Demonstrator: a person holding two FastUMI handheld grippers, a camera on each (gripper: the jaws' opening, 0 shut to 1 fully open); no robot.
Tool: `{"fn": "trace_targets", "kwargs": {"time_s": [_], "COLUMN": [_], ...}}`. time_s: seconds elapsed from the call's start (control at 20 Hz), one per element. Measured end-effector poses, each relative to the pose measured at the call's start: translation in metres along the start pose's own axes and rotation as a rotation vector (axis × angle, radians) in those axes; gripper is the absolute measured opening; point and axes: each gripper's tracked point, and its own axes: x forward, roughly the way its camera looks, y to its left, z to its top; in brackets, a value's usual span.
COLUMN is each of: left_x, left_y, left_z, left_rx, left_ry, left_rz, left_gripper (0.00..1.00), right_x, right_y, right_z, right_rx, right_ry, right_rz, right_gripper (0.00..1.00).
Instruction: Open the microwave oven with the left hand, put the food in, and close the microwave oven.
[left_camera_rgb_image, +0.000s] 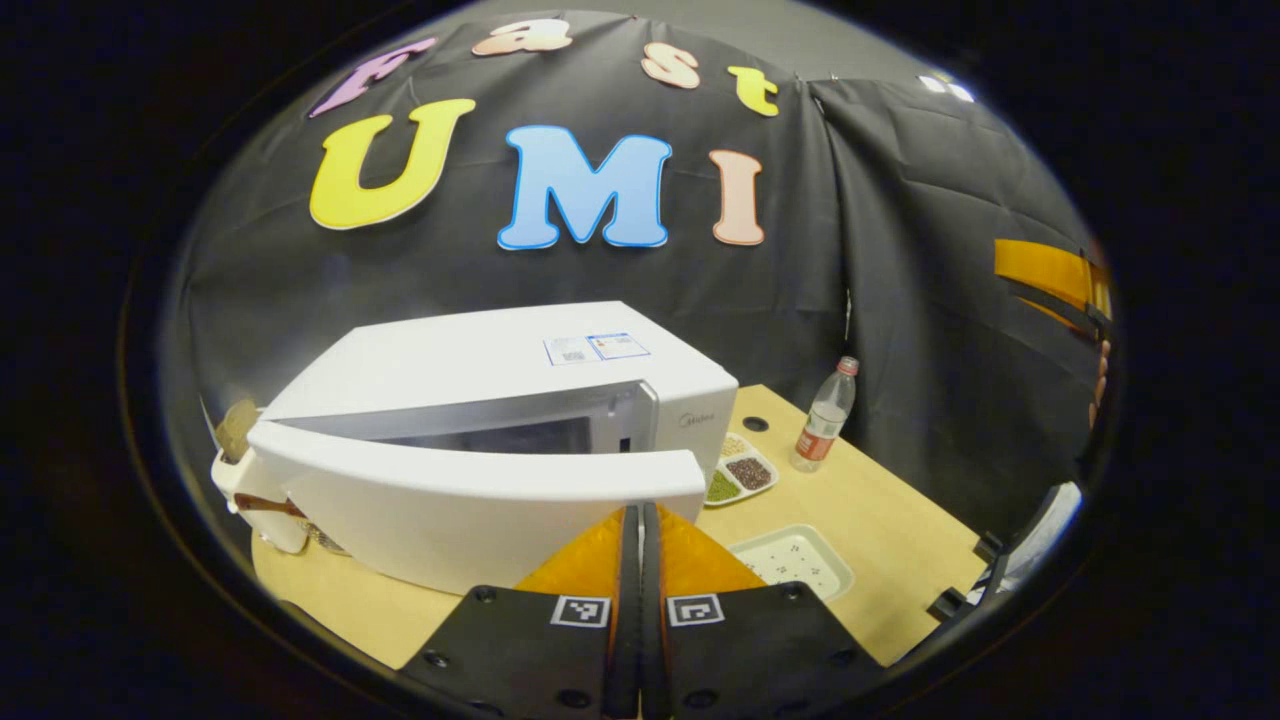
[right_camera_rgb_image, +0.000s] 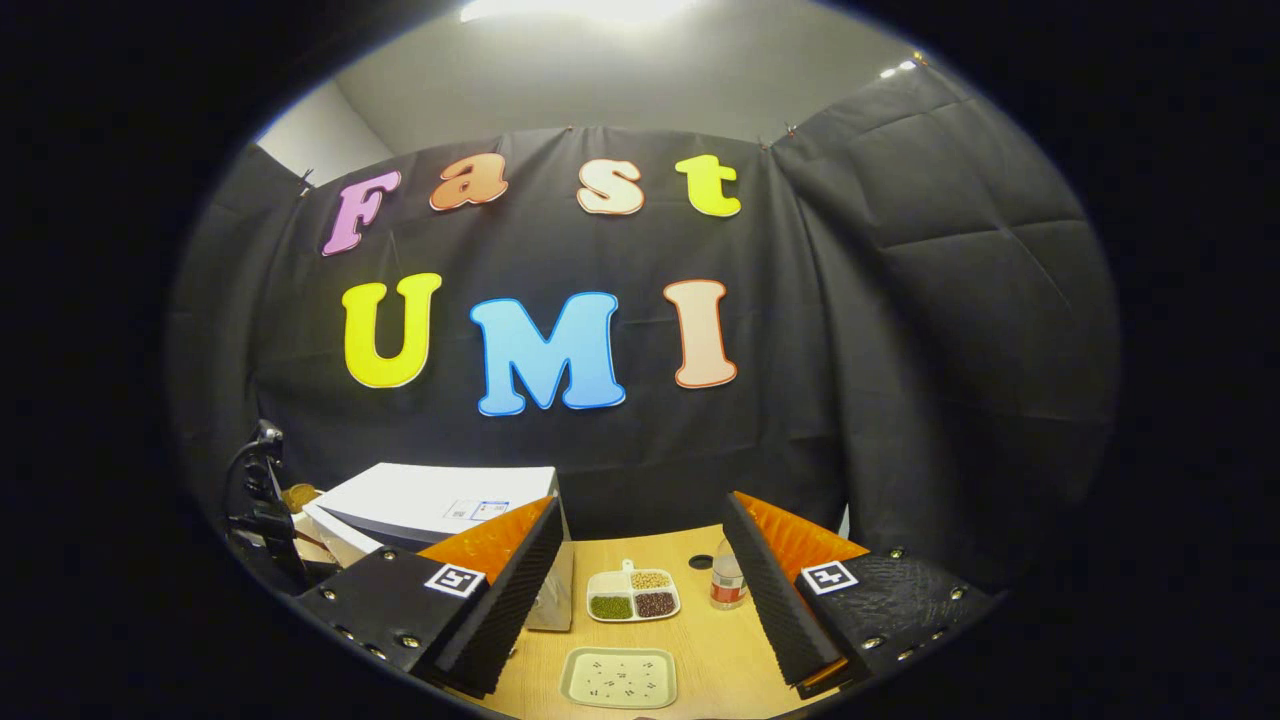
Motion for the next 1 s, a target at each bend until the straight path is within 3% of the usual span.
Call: {"fn": "trace_targets", "kwargs": {"time_s": [0.45,1.0], "left_x": [0.041,0.062], "left_y": [0.008,0.013], "left_z": [0.014,0.022], "left_rx": [-0.092,-0.098], "left_ry": [0.02,0.017], "left_rz": [0.043,0.078], "left_gripper": [0.07,0.07], "right_x": [0.01,0.008], "right_y": [-0.016,-0.026], "right_z": [-0.006,-0.016], "right_rx": [0.006,-0.016], "right_ry": [0.032,0.07], "right_rz": [-0.017,-0.041], "right_gripper": [0.99,0.99]}}
